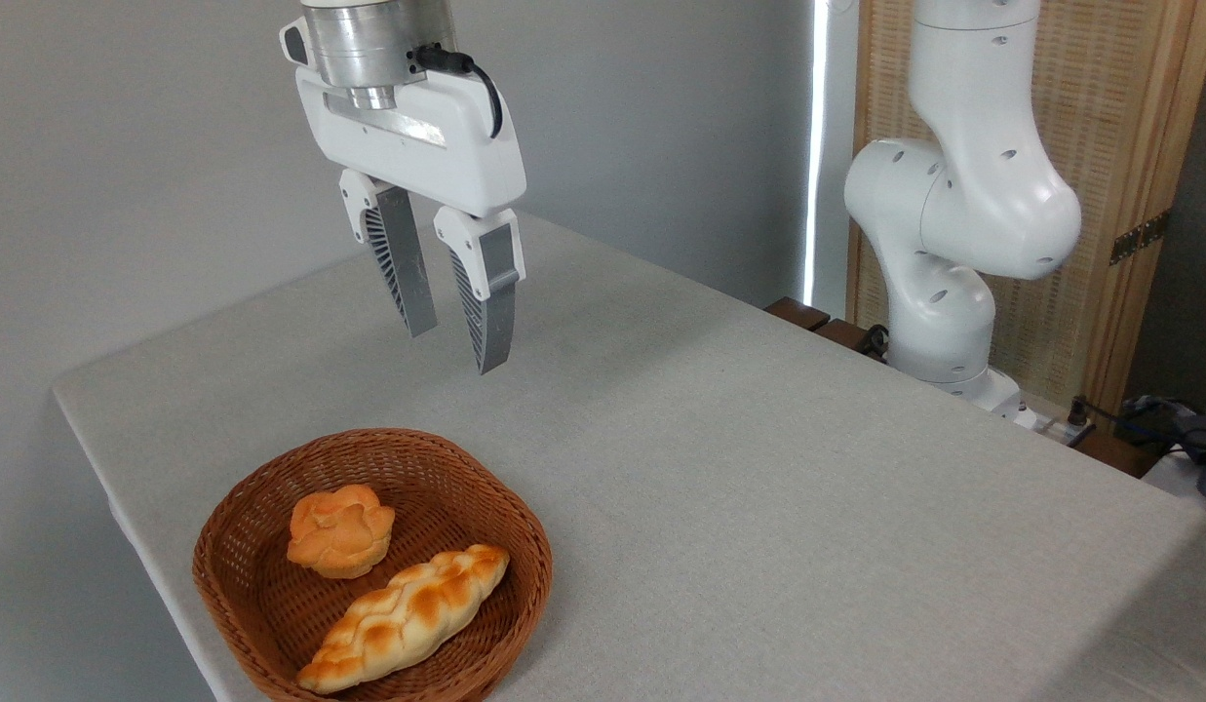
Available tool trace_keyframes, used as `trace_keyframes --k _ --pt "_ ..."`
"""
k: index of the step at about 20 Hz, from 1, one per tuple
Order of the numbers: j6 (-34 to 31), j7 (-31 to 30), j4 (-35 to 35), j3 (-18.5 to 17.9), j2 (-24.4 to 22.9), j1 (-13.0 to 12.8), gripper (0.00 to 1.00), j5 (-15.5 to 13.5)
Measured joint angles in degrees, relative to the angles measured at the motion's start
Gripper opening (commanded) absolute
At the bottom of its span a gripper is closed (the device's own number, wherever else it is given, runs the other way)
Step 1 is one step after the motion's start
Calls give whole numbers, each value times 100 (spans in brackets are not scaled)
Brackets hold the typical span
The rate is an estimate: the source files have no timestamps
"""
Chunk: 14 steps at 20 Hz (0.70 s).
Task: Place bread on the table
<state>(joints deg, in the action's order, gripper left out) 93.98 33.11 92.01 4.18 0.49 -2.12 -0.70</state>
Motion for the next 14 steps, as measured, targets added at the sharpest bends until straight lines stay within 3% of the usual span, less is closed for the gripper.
trace_keyframes --k 14 --pt "0 0 -5 2 -47 0 100 -19"
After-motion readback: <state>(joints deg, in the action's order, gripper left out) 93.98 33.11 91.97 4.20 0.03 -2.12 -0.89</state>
